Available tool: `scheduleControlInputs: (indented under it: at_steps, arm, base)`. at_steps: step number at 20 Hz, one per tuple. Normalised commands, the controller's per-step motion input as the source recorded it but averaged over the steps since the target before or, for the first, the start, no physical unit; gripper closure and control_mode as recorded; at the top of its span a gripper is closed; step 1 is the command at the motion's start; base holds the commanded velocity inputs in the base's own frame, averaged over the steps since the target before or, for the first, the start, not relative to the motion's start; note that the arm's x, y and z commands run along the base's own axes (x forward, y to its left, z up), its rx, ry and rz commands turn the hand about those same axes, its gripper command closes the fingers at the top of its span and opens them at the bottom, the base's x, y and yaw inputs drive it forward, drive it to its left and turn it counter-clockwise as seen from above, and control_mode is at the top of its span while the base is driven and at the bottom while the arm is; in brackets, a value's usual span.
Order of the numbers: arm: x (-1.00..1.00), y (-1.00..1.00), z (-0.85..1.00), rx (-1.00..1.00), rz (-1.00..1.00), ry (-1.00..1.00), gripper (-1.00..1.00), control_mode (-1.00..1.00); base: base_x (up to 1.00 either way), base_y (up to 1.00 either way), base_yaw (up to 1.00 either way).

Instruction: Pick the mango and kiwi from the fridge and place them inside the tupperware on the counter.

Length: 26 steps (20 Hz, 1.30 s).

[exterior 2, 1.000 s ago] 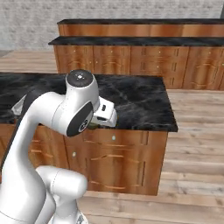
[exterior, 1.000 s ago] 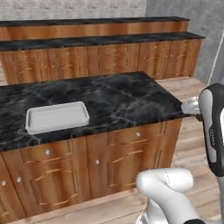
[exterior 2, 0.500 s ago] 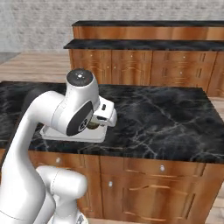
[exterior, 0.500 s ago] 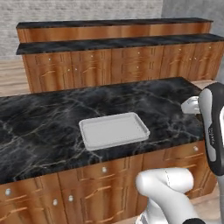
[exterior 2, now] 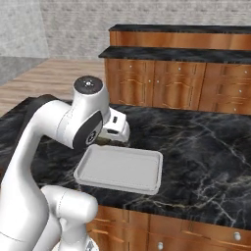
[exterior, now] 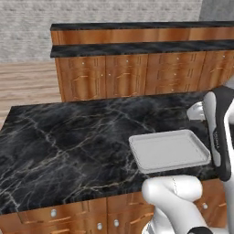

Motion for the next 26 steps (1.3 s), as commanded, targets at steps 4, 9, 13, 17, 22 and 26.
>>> scheduleControlInputs:
  at_steps: [4, 9, 13, 17, 22, 26]
  arm:
    - [0.51, 0.27, -0.60, -0.23, 0.23, 0.97, 1.00, -1.00]
    - [0.26, 0.02, -0.69, -0.12, 0.28, 0.63, 1.00, -1.00]
    - [0.26, 0.00, -0.65, 0.00, 0.33, 0.06, 1.00, -1.00]
    - [0.40, 0.00, -0.59, 0.00, 0.27, -0.12, 1.00, -1.00]
    - [0.38, -0.04, -0.55, 0.04, 0.28, -0.05, 1.00, -1.00]
    - [0.45, -0.05, -0.57, 0.09, 0.28, 0.00, 1.00, -1.00]
  base:
    - [0.00, 0.00, 0.00]
    - [0.00, 0.00, 0.00]
    - [0.00, 0.00, 0.00]
    - [0.00, 0.00, 0.00]
    - [0.00, 0.00, 0.00]
    - [0.00, 0.00, 0.00]
